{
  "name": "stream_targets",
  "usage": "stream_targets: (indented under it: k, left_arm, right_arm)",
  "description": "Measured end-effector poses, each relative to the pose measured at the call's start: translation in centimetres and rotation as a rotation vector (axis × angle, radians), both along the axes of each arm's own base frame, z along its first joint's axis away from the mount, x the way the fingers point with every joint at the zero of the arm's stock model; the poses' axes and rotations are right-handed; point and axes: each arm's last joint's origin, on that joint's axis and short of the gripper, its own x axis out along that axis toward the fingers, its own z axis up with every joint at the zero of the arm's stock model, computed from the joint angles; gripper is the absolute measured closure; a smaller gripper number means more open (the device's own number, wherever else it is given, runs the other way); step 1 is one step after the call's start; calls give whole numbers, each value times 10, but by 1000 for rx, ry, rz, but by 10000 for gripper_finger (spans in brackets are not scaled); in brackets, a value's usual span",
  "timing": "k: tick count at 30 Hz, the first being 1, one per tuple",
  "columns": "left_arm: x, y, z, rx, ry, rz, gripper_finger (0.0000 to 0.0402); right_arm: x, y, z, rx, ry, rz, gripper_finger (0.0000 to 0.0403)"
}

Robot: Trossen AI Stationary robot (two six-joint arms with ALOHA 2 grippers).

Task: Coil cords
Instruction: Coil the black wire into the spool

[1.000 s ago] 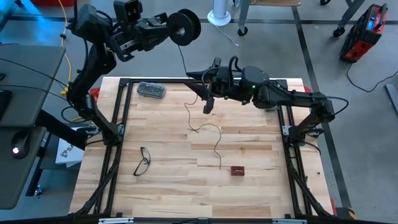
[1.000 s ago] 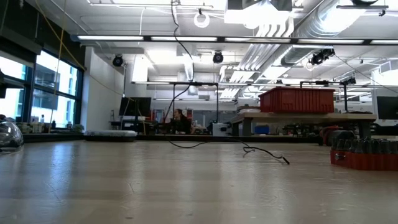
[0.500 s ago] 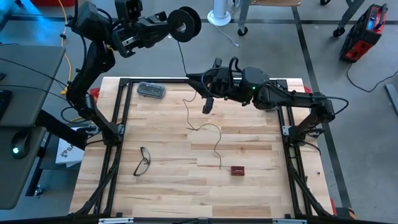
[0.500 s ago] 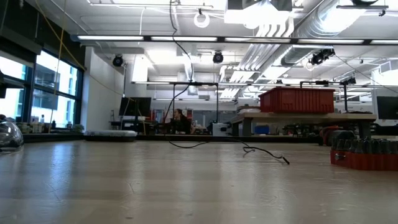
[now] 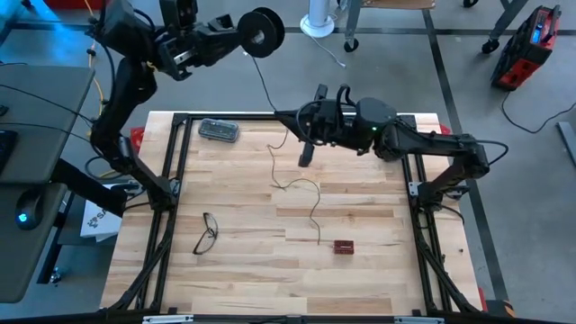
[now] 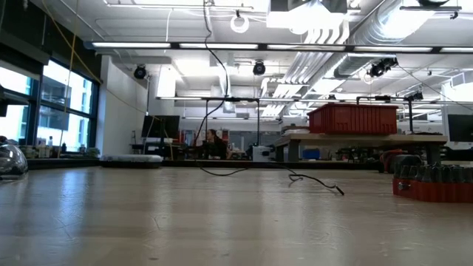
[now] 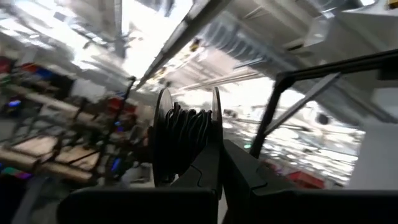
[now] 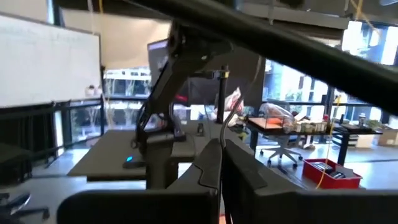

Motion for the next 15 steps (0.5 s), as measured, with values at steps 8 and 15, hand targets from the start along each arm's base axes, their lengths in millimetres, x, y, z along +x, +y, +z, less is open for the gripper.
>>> stream_targets:
  k: [8, 15]
  left_arm:
    - [-25, 2, -17, -151, 265, 108, 401]
    - [-39, -2, -39, -330, 521, 155, 401]
  right_arm:
    - [-29, 16, 6, -17, 146, 45, 402]
    - [-65, 19, 20, -24, 186, 93, 402]
